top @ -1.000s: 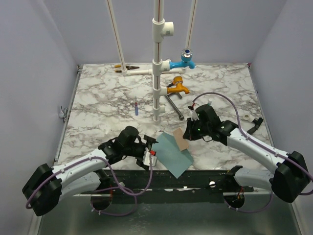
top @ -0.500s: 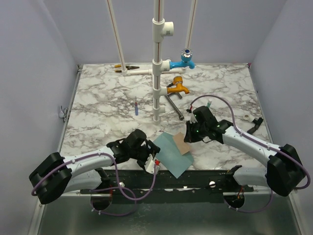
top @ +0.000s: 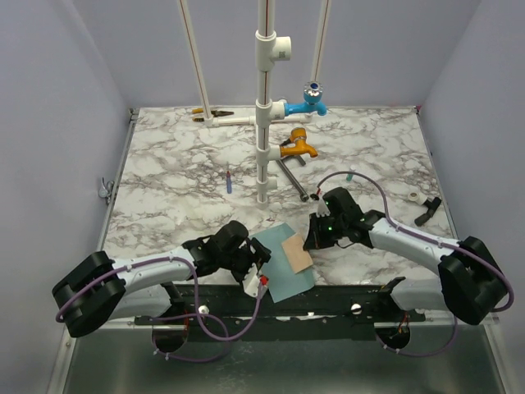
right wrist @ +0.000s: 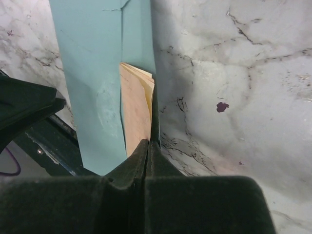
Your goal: Place the letter into the envelope and seal it
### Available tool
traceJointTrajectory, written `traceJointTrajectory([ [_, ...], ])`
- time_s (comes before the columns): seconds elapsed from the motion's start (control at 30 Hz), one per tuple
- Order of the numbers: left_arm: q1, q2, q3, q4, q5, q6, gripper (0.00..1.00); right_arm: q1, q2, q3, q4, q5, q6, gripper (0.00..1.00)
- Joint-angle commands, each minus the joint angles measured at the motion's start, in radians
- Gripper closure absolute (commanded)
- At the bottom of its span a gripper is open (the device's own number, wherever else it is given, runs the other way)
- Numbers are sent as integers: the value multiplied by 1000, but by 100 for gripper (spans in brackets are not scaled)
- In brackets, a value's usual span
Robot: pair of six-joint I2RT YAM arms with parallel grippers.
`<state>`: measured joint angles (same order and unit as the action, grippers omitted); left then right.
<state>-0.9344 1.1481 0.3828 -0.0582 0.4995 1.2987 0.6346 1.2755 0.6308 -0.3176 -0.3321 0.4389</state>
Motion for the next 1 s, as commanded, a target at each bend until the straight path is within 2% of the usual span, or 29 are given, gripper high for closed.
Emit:
traceJointTrajectory([
  [0.0, -15, 13, -13, 41, 1, 13, 27, -5, 41, -54, 123, -68, 61, 99],
  [0.2, -20, 18, -21, 53, 17, 14, 29, -13, 15, -66, 158, -44, 117, 99],
  [0.47, -21, 27, -36, 89, 21, 23, 30, -13, 77, -144, 339, -147, 193, 99],
  [0.63, -21, 32, -36, 97, 13, 22, 30, -13, 122, -144, 387, -210, 204, 99],
  [0.97, -21, 43, -32, 109, -27, 34, 32, -14, 73, -92, 144, -284, 39, 99],
])
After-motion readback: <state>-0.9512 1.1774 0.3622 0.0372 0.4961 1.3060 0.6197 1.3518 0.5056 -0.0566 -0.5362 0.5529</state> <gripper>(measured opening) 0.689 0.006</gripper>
